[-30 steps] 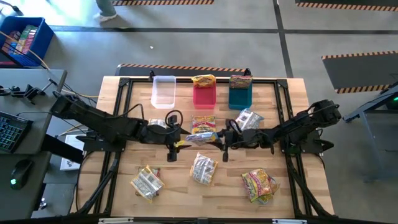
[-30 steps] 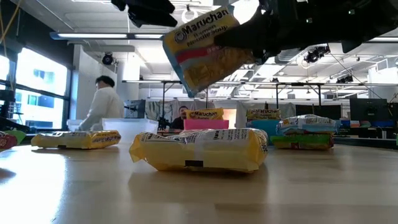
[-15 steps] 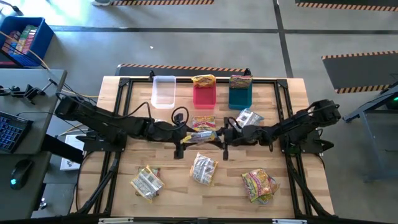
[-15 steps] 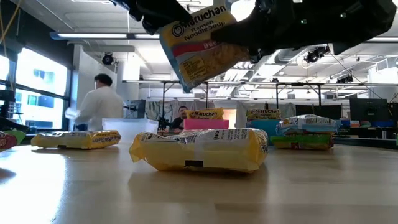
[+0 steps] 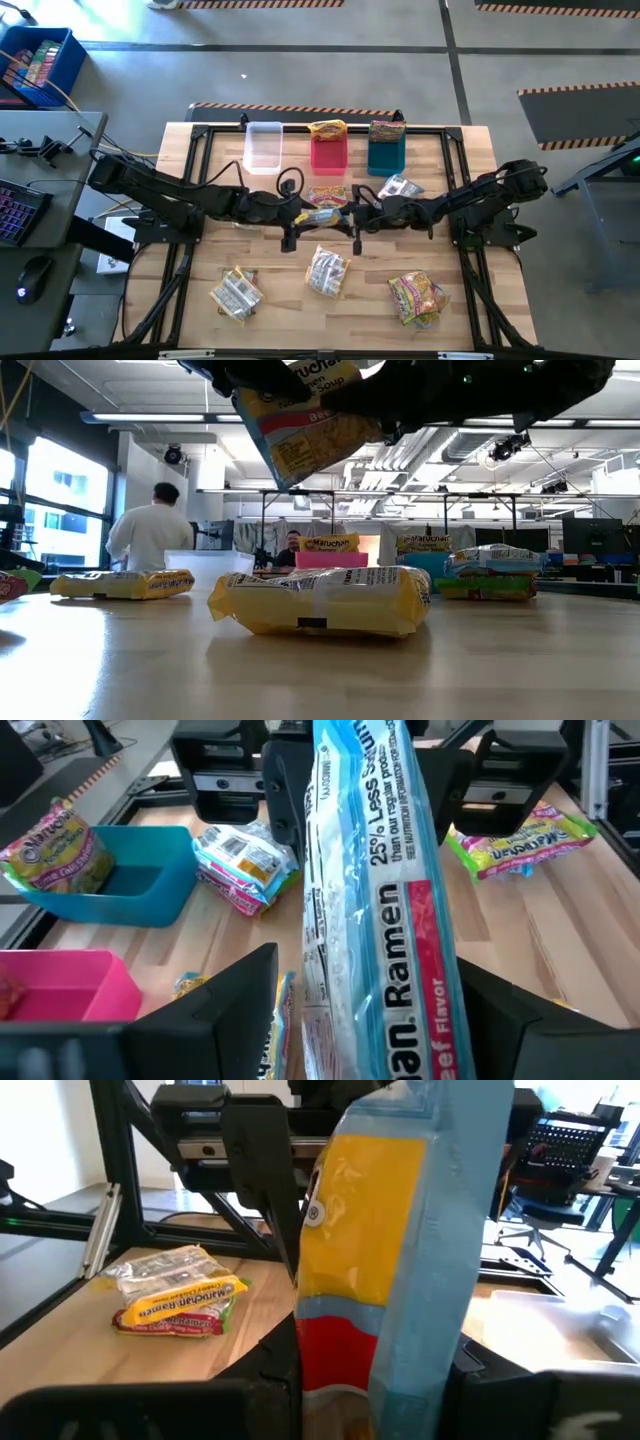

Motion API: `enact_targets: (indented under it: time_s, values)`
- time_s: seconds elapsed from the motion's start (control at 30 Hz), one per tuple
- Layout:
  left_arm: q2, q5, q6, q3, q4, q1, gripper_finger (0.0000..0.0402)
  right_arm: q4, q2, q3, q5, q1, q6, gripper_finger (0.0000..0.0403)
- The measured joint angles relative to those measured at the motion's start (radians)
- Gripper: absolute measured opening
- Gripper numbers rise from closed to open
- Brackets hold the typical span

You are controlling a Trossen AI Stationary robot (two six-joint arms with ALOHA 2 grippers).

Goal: Sort Maruchan noodles
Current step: Put the blue noodle pack into the transparent bin

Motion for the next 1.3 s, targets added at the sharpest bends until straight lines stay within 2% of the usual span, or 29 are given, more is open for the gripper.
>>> enact_targets:
  time_s: [0.23, 0.7, 0.97, 1.07, 1.3]
  values:
    - [-0.001, 0.003, 0.0, 0.0, -0.009, 0.002, 0.0213, -0.054, 0.0, 0.038, -0.065, -0.041, 0.005, 0.0099]
    - [0.0, 0.016, 0.052, -0.001, -0.026, 0.0, 0.0085, -0.18, -0.001, 0.063, -0.085, -0.049, 0.057, 0.0099]
    - [0.0, 0.024, 0.115, 0.001, -0.067, 0.011, 0.0075, -0.186, 0.0, 0.063, -0.045, -0.049, 0.04, 0.0101]
    - [-0.015, 0.026, 0.149, 0.002, -0.098, 0.026, 0.0073, -0.184, 0.0, 0.063, -0.02, -0.05, 0.033, 0.0119]
    - [-0.116, 0.02, 0.197, -0.002, -0.268, 0.097, 0.0064, -0.201, 0.0, 0.058, 0.081, -0.05, 0.029, 0.0194]
